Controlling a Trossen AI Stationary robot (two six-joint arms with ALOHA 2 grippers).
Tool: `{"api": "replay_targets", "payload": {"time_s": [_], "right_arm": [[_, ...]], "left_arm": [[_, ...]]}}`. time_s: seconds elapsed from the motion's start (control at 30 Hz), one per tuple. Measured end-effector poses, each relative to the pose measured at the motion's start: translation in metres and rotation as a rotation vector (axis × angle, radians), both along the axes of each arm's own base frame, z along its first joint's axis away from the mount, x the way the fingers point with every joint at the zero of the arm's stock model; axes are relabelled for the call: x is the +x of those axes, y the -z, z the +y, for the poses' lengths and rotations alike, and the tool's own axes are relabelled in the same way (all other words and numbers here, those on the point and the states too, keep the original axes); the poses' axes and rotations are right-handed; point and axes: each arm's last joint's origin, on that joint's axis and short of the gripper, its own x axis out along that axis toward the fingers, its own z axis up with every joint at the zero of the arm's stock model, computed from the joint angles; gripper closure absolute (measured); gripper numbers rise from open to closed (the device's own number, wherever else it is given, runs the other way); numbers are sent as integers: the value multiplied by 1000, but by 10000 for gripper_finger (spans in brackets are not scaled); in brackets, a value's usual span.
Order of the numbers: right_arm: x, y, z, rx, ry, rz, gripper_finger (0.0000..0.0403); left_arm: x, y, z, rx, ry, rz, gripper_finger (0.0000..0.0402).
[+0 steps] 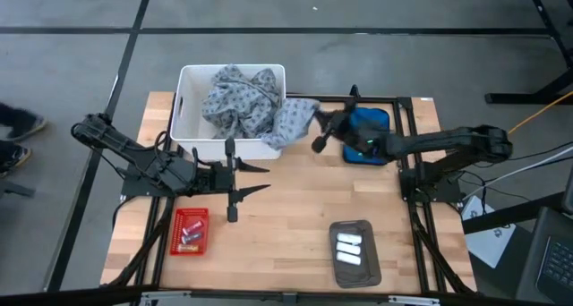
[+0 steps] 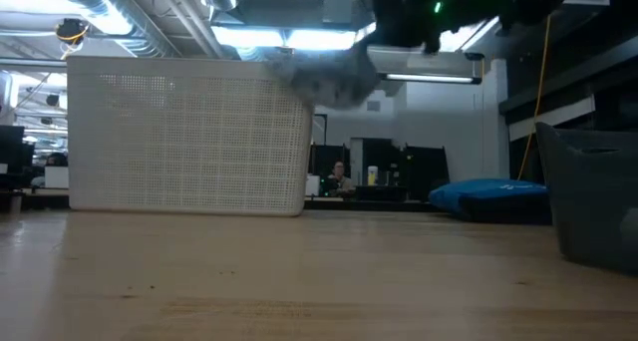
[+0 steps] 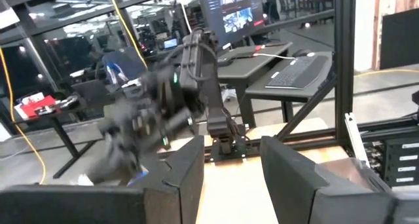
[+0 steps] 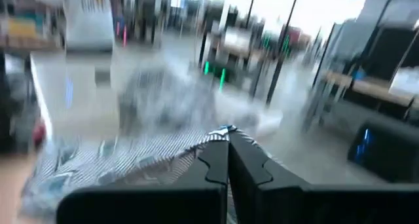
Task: Pick & Place Medicine items
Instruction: Put the gray patient gown into the white bin
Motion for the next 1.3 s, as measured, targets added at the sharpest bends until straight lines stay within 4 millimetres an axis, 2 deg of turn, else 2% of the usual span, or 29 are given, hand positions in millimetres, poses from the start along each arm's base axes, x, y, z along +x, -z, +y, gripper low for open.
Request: {"api": "replay_targets", "payload": {"time_s": [0.1,0.2,0.3,0.4,0.57,0.7,0.83,1.07,1.3], "right_arm": [[-11,-31,1,-52,-15,-119,402],[-10,-61,-2,-90,-69,-188,402],[2,-84,-6,-107,-175,-225,402],[25,-94,-11,-104,-244,-218,402],[79,-87,-27,-67,-316,-155,403],[124,-69,-45,-46,-354,-109,403],[157,-63,-68,-32,-368,-104,403],[190,-64,-104,97,-444,-101,403],[215,-44,-130,254,-587,-39,403]], "left_arm": [[-1,0,-1,20,4,2,254],[-1,0,-3,40,9,3,254],[-2,-1,-3,38,10,-2,254],[-2,-1,-3,38,9,-2,254],[-2,-1,-3,38,13,-2,254],[-2,0,-3,30,13,-1,254],[-2,0,-3,18,14,1,254],[-4,0,-8,22,28,2,254],[-5,0,-10,33,38,3,254]]}}
